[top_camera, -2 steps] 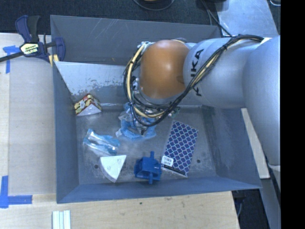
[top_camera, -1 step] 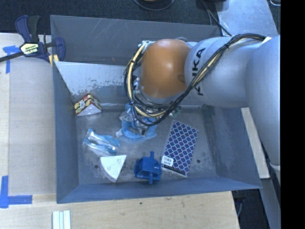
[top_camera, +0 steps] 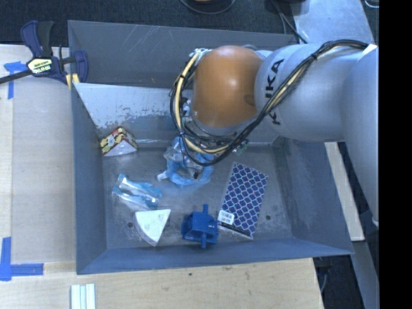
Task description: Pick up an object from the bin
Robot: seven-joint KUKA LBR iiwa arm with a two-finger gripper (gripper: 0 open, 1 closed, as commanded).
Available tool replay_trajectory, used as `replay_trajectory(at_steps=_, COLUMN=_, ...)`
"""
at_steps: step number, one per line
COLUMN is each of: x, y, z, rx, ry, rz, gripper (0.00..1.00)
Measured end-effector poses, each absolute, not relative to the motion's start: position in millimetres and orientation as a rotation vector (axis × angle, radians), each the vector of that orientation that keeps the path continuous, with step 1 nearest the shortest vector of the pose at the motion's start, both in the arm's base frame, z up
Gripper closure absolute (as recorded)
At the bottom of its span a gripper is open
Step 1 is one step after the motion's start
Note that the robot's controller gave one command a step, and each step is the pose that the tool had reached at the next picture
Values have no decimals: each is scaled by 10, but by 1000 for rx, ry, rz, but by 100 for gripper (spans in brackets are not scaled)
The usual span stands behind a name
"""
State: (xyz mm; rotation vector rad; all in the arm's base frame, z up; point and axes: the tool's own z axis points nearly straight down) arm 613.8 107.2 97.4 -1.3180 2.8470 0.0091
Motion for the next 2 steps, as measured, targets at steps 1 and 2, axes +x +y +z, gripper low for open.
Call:
replay_trajectory(at_steps=1, x=6156, y=1071, z=1170, rx=-1313, ry=2842, rz=5, gripper=100)
replay_trajectory(at_steps=2, x=6168, y=1070, z=1285, rx=-1312, ry=2839, rz=3, gripper=100)
